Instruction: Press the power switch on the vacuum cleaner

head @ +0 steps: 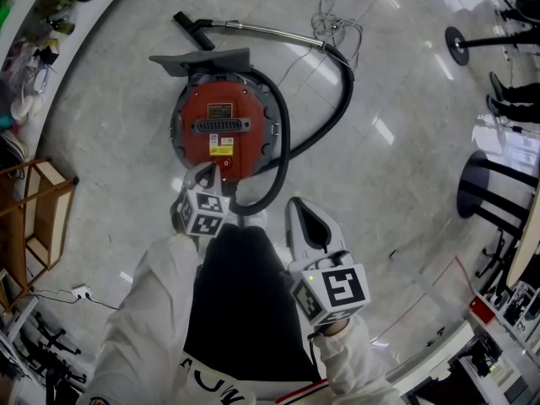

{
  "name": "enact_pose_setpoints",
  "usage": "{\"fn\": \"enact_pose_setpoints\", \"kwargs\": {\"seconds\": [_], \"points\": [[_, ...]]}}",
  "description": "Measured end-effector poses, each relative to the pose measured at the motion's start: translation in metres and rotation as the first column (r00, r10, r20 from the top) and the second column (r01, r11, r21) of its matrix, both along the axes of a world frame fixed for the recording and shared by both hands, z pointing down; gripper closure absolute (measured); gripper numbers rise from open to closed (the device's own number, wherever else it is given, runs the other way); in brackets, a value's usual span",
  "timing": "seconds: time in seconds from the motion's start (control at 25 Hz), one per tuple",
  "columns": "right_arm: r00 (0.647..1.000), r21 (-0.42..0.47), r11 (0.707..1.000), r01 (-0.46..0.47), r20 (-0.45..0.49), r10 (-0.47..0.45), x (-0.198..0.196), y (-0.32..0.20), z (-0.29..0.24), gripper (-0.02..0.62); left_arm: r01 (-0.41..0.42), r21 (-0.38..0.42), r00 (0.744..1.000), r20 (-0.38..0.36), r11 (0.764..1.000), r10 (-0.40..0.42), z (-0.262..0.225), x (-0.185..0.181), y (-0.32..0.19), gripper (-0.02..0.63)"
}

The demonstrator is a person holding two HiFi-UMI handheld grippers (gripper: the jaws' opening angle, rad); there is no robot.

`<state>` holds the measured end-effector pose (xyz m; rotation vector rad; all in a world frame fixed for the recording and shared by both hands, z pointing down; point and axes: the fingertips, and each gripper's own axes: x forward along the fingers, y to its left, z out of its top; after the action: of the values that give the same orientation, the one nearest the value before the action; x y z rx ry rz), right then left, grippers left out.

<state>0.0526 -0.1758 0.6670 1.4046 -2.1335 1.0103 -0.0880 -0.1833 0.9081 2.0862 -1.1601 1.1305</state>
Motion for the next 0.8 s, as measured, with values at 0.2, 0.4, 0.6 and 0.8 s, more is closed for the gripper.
{"fn": "enact_pose_setpoints", "kwargs": {"seconds": [0.2,0.4,0.6,0.8], "points": [[1.000,-0.003,1.000,-0.006,0.002,0.006,0.0028,-0.0019,0.0007,0.594,0.013,-0.014,1.000,0.006,1.000,-0.013,0.0004,-0.0022,0.0018,0.604],[1.000,-0.007,1.000,-0.003,0.005,0.003,0.0038,-0.0030,0.0023,0.595,0.026,-0.020,1.000,-0.010,0.999,-0.026,0.0058,-0.0041,0.0002,0.604],[1.000,-0.013,1.000,-0.002,0.005,0.002,0.0049,-0.0018,0.0052,0.595,0.033,-0.033,0.999,0.005,0.999,-0.033,0.0067,-0.0066,0.0045,0.606],[1.000,-0.009,1.000,0.001,0.009,-0.001,0.0049,-0.0023,0.0036,0.594,0.049,-0.036,0.999,-0.002,0.998,-0.049,0.0057,-0.0072,0.0044,0.604]]}}
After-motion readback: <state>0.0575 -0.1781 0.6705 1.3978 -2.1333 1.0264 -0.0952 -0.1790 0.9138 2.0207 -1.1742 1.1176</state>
